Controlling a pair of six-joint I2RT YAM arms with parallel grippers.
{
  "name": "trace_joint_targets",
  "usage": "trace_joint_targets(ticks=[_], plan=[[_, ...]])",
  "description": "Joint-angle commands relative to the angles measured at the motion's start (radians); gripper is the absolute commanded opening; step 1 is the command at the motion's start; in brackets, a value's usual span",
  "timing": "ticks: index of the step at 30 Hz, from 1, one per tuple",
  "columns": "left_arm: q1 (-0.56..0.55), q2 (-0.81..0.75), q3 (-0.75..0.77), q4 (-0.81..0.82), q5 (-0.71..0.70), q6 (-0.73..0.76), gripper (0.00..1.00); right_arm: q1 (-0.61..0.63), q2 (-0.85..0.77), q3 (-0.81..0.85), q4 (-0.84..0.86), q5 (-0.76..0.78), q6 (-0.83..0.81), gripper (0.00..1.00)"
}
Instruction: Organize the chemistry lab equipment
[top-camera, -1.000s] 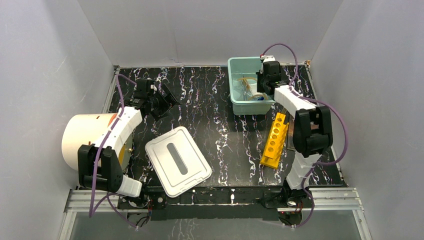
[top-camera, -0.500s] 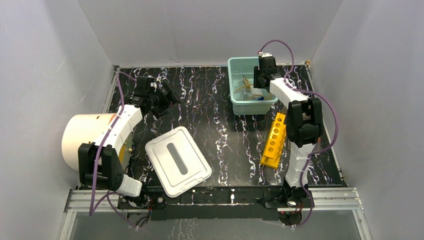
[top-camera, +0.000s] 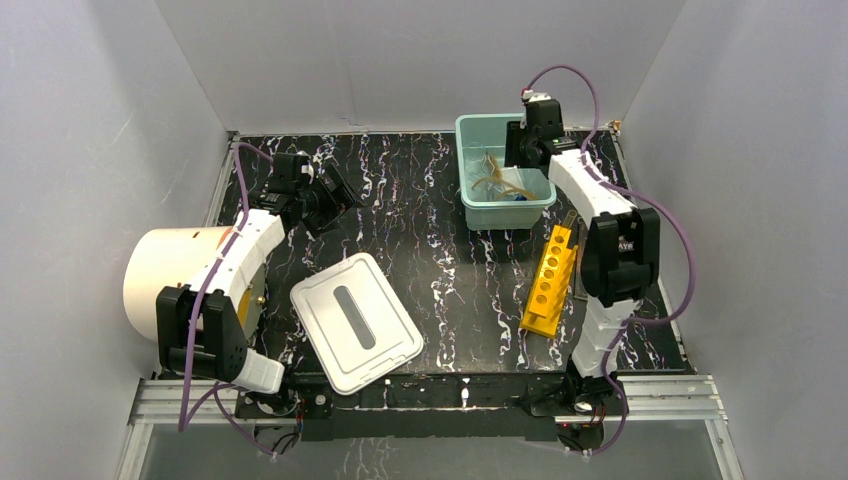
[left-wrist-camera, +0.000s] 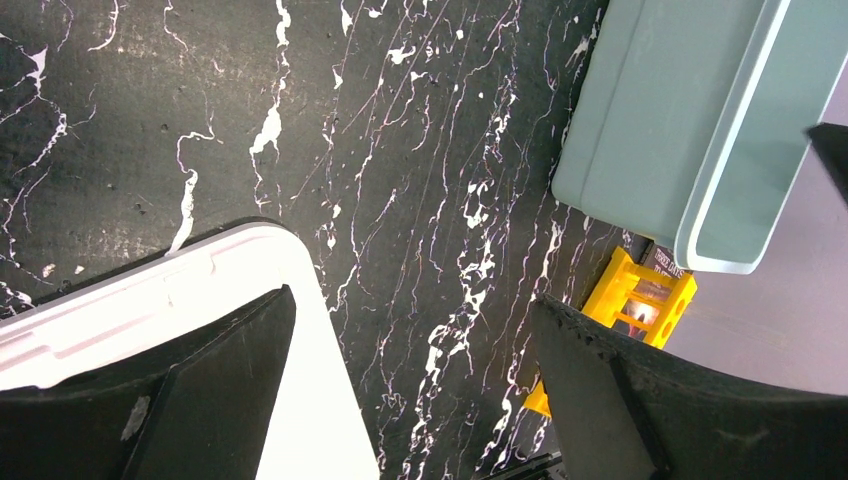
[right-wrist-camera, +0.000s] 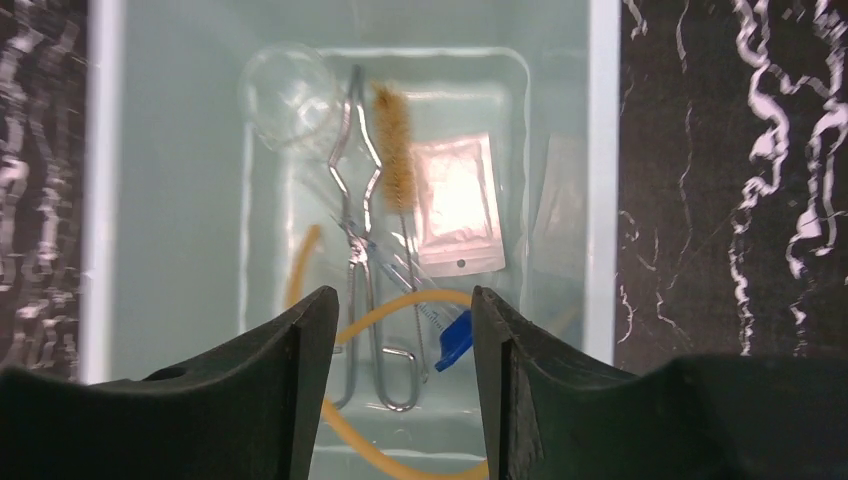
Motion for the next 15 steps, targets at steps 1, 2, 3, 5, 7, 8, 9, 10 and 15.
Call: trace_joint_targets(ticks=[1,2,3,5,7,8,9,10,15], plan=[[0.002,-0.015,0.020,-0.017,-0.005,0.023,0.87,0.000,-0.152,0.059,-0.016,-0.052,0.017,0.61],[0.002,-0.012,0.023,-0.017,-0.004,0.023,0.87,0.000,-0.171,0.053,-0.020,-0.068,0.013,0.64],[0.002,-0.008,0.025,-0.016,-0.003,0.024,0.87,0.003,-0.193,0.044,-0.019,-0.105,-0.010,0.67],[0.003,-0.001,0.035,-0.014,0.002,0.032,0.87,0.015,-0.243,0.012,-0.007,-0.193,-0.063,0.71],[0.002,0.009,0.045,-0.010,0.011,0.037,0.87,0.045,-0.298,-0.030,0.013,-0.254,-0.114,0.75],[0.002,0.013,0.049,-0.009,0.017,0.036,0.87,0.065,-0.336,-0.049,0.020,-0.272,-0.134,0.78],[0.002,0.018,0.052,-0.007,0.023,0.033,0.87,0.086,-0.354,-0.067,0.023,-0.285,-0.144,0.80],[0.002,0.021,0.053,-0.006,0.029,0.030,0.87,0.111,-0.384,-0.084,0.028,-0.294,-0.145,0.82],[0.002,0.014,0.035,-0.003,0.014,0.017,0.87,0.280,-0.449,-0.177,0.025,-0.273,-0.168,0.82]])
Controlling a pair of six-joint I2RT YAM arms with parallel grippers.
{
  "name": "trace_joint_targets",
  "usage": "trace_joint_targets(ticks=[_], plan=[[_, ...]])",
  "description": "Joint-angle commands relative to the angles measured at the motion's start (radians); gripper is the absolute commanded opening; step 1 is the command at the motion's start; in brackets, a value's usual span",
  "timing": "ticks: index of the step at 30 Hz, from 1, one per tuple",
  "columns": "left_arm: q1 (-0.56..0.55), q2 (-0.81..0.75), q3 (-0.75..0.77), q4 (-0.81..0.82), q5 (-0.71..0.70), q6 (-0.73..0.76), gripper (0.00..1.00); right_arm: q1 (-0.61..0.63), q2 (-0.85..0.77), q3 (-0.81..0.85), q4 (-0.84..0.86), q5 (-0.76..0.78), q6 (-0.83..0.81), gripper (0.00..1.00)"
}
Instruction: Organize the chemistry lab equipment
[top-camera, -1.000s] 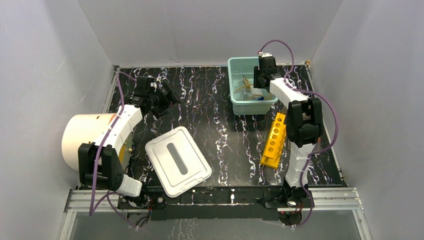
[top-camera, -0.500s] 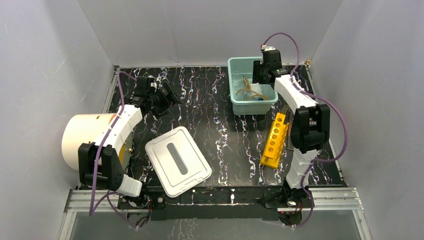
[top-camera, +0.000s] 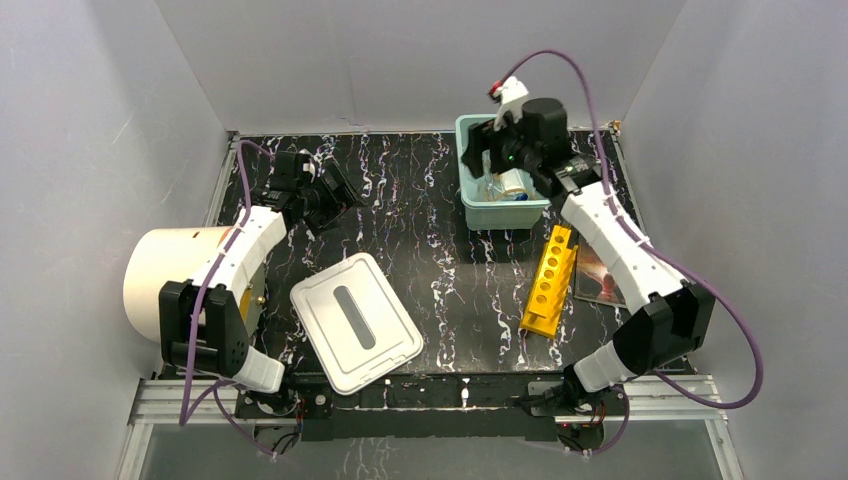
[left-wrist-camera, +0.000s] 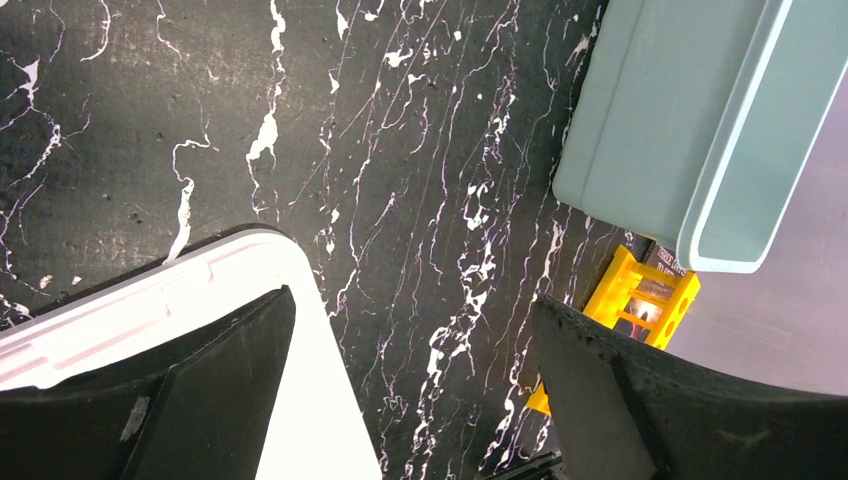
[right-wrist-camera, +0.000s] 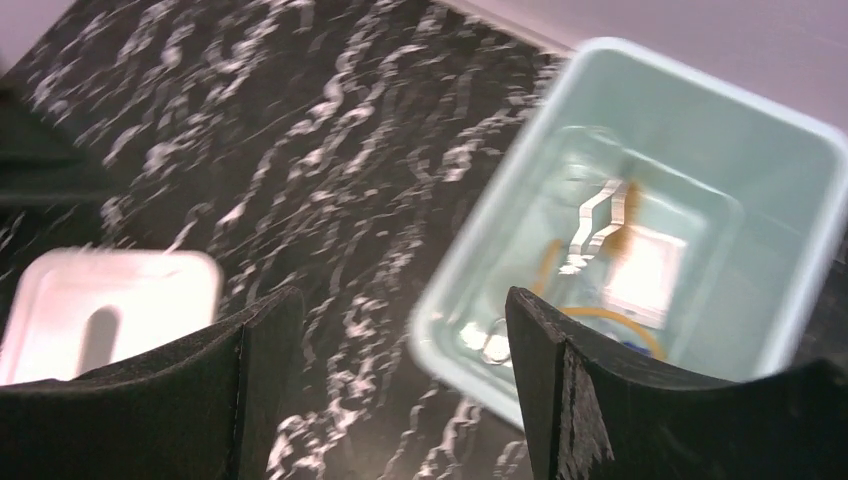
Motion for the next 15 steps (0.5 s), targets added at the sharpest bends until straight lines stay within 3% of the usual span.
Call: trace_joint_targets(ticks=[1,5,10,15], plan=[[0.002,-0.013,0.013,-0.005,-0.002,-0.004,0.87,0.157,-0.052,-0.086,0.030,-0.017,-0.041,0.82],[0.002,-0.024,-0.014,-0.008,-0.040,-0.036,0.86,0.334,-0.035,-0.164,0.046,0.084,0.010,0.81],[0.002,-0.050,-0.038,-0.030,-0.126,-0.083,0.85,0.442,0.015,-0.243,0.090,0.164,0.167,0.77],[0.002,-0.087,-0.055,-0.053,-0.224,-0.105,0.85,0.584,0.154,-0.208,0.015,0.304,0.167,0.77]])
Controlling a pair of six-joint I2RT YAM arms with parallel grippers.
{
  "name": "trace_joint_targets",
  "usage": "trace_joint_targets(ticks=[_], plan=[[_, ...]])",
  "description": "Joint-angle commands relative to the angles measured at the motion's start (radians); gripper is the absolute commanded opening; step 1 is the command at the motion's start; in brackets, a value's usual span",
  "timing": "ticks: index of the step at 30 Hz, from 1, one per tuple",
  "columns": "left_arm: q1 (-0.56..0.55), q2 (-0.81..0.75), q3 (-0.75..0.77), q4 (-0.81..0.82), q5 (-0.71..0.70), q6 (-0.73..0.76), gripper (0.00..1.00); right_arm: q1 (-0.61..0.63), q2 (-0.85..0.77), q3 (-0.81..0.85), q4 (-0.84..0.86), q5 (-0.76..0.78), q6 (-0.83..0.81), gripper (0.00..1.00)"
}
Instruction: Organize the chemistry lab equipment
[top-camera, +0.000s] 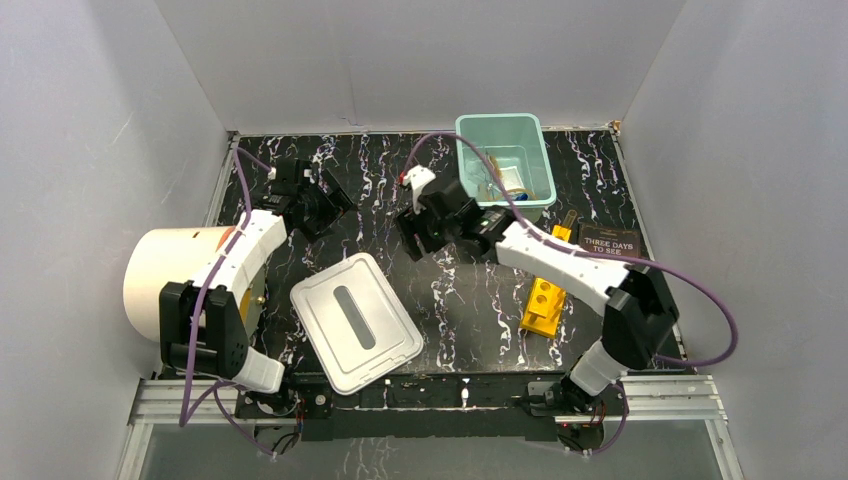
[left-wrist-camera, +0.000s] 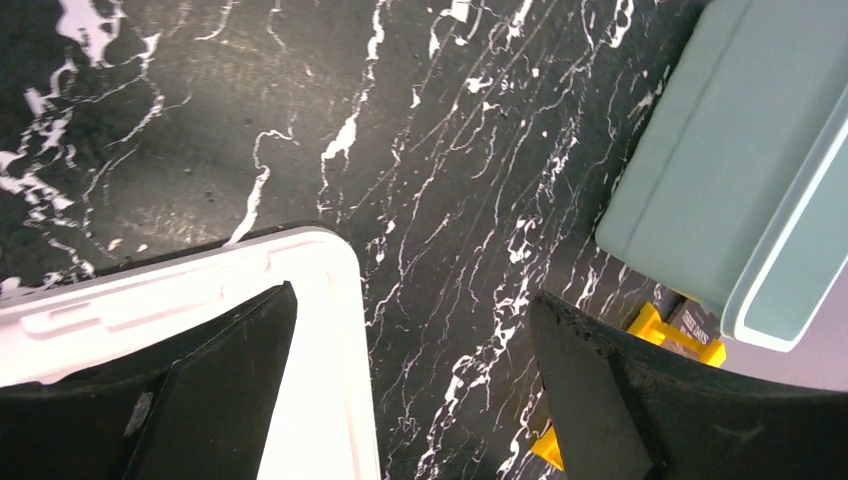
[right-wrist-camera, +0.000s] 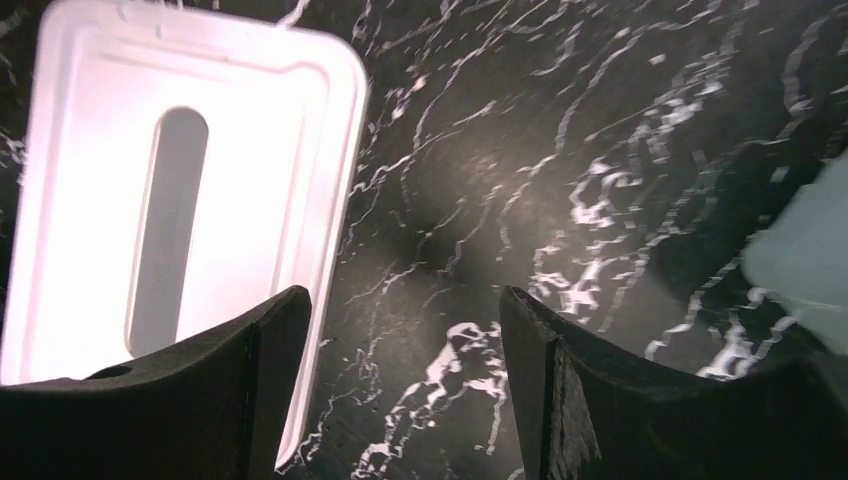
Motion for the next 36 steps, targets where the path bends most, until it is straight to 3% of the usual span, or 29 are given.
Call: trace_joint_targets(ticks=[1,3,7,9,23,31,36], plan=[[0.002,-0.080,-0.011,-0.045,-0.111,-0.030,0.85,0.102,0.113,0.055,-0.029,0.137,0.048,0.77],[0.002,-0.082,0.005,-0.083,-0.181,-0.037,0.84,0.118,0.168,0.088,-0.073,0.141,0.071,0.76],[0.002,-0.129,0.049,-0.215,-0.427,-0.086,0.86,0.127,0.233,0.112,-0.082,0.115,0.087,0.65],[0.002,-0.160,0.055,-0.213,-0.468,-0.056,0.87,0.129,0.247,0.101,-0.061,0.083,0.073,0.61],[0.002,-0.181,0.070,-0.210,-0.480,-0.033,0.87,0.149,0.414,0.198,-0.106,0.001,0.038,0.67],[0.002,-0.173,0.069,-0.174,-0.427,-0.010,0.87,0.154,0.451,0.206,-0.102,0.005,0.022,0.51],[0.002,-0.175,0.070,-0.168,-0.426,0.002,0.87,0.154,0.488,0.235,-0.150,0.095,0.045,0.38]])
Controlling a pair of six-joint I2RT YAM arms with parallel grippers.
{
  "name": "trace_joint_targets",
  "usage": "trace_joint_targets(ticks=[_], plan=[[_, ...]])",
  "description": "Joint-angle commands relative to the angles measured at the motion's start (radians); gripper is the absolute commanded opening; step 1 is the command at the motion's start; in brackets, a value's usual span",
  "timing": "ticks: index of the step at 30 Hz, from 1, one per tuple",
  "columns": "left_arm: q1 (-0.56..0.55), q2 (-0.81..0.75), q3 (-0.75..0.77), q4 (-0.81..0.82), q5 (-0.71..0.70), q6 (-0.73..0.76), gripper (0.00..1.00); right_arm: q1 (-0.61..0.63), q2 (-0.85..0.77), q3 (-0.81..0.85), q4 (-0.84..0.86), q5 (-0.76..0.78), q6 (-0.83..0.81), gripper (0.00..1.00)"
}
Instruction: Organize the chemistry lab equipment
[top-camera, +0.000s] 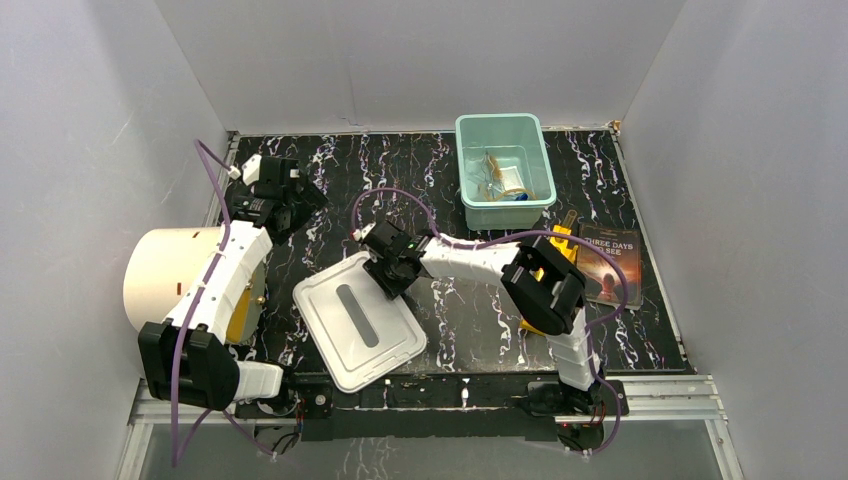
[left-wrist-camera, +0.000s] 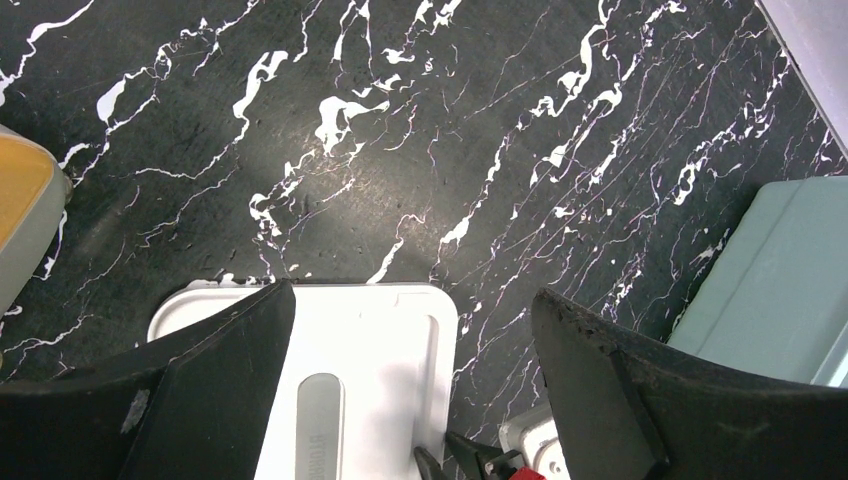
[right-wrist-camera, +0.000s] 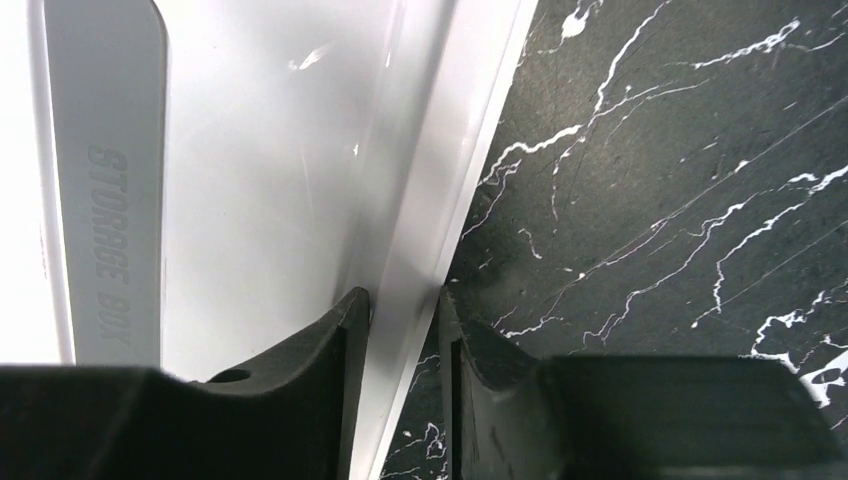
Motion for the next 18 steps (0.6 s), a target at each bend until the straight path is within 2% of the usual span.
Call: trace_joint_targets(ticks=[1,6,9,18], plan=[[0.002,-0.024,0.018,0.008,-0.001,0.021,0.87,0.001,0.043,0.052,-0.046,0.104,0.012,0.35],[0.003,-0.045,-0.016,0.002,0.029,0.016,0.87,0.000,0.049,0.039,-0.030,0.112,-0.004,0.19],[0.002,-0.086,-0.072,-0.002,0.038,-0.008,0.87,-0.025,0.036,0.031,-0.020,0.103,-0.002,0.13],[0.002,-0.126,-0.148,-0.012,0.132,0.001,0.88,-0.157,0.009,0.022,0.024,0.010,0.032,0.09]])
